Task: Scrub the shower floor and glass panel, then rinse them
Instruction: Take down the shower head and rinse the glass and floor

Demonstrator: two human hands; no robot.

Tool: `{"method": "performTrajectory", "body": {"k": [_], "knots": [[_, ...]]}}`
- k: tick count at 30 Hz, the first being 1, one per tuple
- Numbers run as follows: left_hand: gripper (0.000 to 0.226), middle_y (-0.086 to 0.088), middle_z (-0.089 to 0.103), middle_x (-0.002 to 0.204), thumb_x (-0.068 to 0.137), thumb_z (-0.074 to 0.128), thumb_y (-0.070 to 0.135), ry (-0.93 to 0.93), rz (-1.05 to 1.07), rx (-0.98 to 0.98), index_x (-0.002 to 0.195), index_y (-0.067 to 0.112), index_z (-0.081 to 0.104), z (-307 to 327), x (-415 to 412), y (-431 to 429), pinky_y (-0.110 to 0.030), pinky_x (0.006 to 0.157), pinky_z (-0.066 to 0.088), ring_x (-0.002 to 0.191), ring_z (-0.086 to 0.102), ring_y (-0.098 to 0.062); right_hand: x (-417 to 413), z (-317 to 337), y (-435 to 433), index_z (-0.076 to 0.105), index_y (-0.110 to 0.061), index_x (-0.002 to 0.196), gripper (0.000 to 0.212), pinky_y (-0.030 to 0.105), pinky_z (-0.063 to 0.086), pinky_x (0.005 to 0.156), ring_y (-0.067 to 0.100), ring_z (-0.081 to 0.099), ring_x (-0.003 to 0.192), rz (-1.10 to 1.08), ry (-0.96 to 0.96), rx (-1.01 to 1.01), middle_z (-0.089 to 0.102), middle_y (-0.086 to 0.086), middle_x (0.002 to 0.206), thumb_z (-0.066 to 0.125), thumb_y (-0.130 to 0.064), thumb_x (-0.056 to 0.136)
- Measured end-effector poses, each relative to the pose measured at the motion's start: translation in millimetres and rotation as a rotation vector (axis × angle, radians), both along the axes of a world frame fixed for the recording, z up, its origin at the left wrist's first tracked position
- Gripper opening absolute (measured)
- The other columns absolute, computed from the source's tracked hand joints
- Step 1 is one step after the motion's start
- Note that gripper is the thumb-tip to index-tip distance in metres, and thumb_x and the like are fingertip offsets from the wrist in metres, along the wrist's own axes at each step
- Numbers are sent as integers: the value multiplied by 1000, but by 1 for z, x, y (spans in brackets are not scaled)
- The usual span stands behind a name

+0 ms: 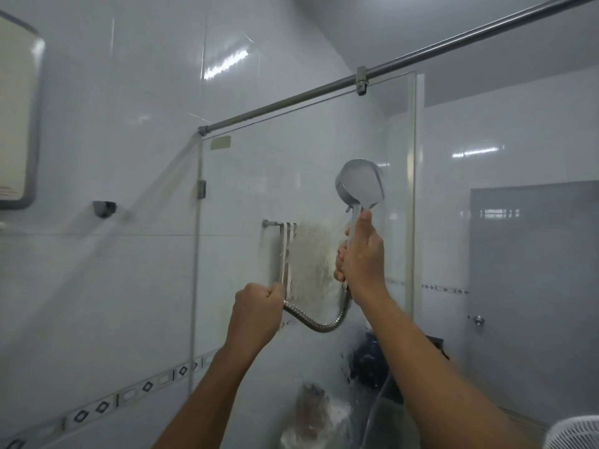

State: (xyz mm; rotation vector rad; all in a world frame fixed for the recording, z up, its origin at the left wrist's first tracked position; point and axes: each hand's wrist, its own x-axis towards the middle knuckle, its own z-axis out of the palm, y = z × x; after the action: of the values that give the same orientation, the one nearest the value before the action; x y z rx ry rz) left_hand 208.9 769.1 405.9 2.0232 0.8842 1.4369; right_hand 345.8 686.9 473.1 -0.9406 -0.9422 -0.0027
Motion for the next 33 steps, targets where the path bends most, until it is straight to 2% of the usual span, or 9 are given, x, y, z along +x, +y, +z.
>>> {"method": "performTrajectory", "body": {"k": [4, 8, 16, 24, 33], "knots": [[50, 2, 34, 45, 96, 51, 26, 3, 57, 5, 49, 14, 37, 4, -13, 16, -26, 43, 23, 35, 27, -9, -10, 5, 24, 39, -17, 80, 52, 26, 33, 39, 16, 33, 40, 56, -6, -14, 34, 1, 52, 26, -64, 98], [45, -1, 38, 49, 95, 50, 26, -10, 89, 1, 53, 13, 42, 6, -27, 36, -27, 48, 26, 41, 30, -13, -20, 14, 53, 41, -17, 78, 52, 24, 34, 38, 16, 34, 39, 55, -8, -8, 36, 9, 57, 25, -63, 98], [41, -6, 45, 53, 94, 49, 26, -41, 161, -38, 57, 9, 48, 14, -57, 76, -30, 52, 32, 47, 38, -19, -41, 30, 104, 39, -17, 81, 52, 25, 32, 39, 15, 33, 40, 169, 28, -7, 33, 7, 58, 24, -64, 98], [44, -1, 38, 50, 93, 50, 25, -1, 203, -92, 53, 13, 36, -8, -83, 100, -29, 50, 27, 47, 33, -19, -64, 9, 144, 38, -16, 81, 55, 22, 31, 39, 14, 31, 40, 215, 25, -85, 33, 3, 54, 25, -67, 96], [42, -5, 37, 53, 93, 49, 23, 69, 157, -81, 55, 11, 35, -30, -90, 92, -30, 52, 28, 50, 32, -19, -69, -26, 142, 43, -16, 82, 55, 22, 32, 38, 15, 32, 41, 195, 33, -225, 33, 3, 54, 25, -66, 96]]}}
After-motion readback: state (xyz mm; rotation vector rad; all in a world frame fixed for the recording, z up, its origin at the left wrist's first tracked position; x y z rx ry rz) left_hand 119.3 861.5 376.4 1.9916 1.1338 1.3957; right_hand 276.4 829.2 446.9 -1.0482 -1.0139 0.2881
